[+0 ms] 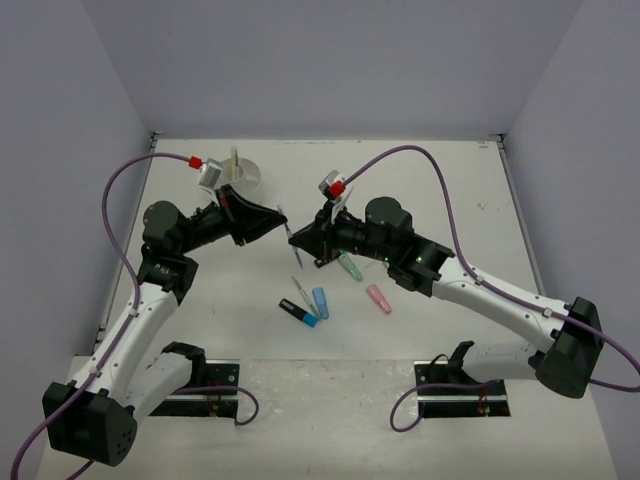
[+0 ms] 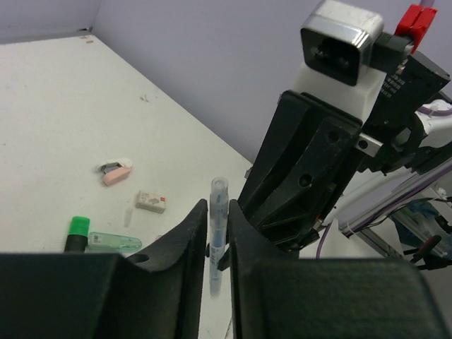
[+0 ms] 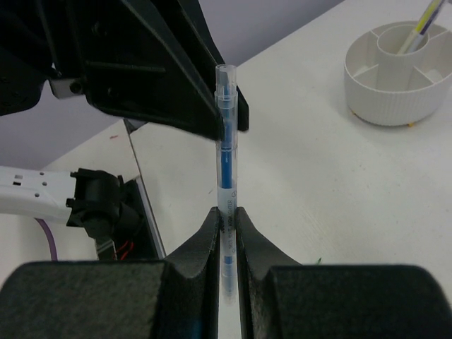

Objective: Sort the stationery into containers
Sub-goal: Close the pen cap on the pen.

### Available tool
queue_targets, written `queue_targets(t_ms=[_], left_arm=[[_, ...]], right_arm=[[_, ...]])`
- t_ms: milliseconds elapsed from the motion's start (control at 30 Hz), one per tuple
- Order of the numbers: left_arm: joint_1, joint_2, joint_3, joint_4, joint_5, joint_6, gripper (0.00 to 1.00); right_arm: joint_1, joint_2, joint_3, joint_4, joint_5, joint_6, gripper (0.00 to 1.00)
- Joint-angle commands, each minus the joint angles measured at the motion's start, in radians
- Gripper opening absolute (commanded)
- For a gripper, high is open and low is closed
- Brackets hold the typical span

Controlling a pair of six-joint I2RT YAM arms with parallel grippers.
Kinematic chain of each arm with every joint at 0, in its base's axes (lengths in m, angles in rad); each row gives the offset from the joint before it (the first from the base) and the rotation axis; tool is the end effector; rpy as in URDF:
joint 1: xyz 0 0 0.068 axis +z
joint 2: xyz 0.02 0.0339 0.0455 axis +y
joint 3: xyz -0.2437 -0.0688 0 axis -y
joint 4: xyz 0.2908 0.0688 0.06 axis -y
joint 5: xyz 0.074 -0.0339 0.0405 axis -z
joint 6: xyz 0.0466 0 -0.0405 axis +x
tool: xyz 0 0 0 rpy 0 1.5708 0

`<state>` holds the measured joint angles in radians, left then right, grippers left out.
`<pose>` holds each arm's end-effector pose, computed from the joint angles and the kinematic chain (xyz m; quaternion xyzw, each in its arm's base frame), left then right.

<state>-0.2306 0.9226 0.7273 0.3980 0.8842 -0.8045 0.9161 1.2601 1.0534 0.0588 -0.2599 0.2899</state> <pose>0.2558 -0.0971 0.3310 0.1564 0.6417 -0.5815 0.4750 0.2098 0.2930 0.3270 -0.3118 0.6885 0.4480 0.4776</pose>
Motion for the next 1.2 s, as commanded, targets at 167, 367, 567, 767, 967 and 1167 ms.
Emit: queue_targets(t_ms=[167,367,567,767,967,1167], left_arm=[[-0.012,-0.028,0.020,-0.022,0.033,0.070,0.19],[-0.013,-0.018,0.005,0.081,0.082,0.018,0.17],[-0.022,0.006,-0.018,0.166,0.152,-0.028,0.13],[-0.033,0.005,-0.023,0.176,0.155,-0.017,0.00],[-0.036,-0.025,0.006,0.197,0.166,-0.001,0.00],[-0.039,-0.051,0.027,0.187,0.154,0.008,0.00]], right_arm=[[-0.007,0.000,0.037,0.165,-0.058,-0.023,0.00],[-0.007,0.002,0.035,0.183,-0.076,-0.008,0.00],[-0.007,0.010,0.055,0.186,-0.085,0.007,0.00],[-0.008,0.015,0.061,0.190,-0.126,0.015,0.03],[-0.006,0.051,0.072,0.193,-0.200,0.032,0.37],[-0.006,0.058,0.074,0.212,-0.227,0.044,0.15]])
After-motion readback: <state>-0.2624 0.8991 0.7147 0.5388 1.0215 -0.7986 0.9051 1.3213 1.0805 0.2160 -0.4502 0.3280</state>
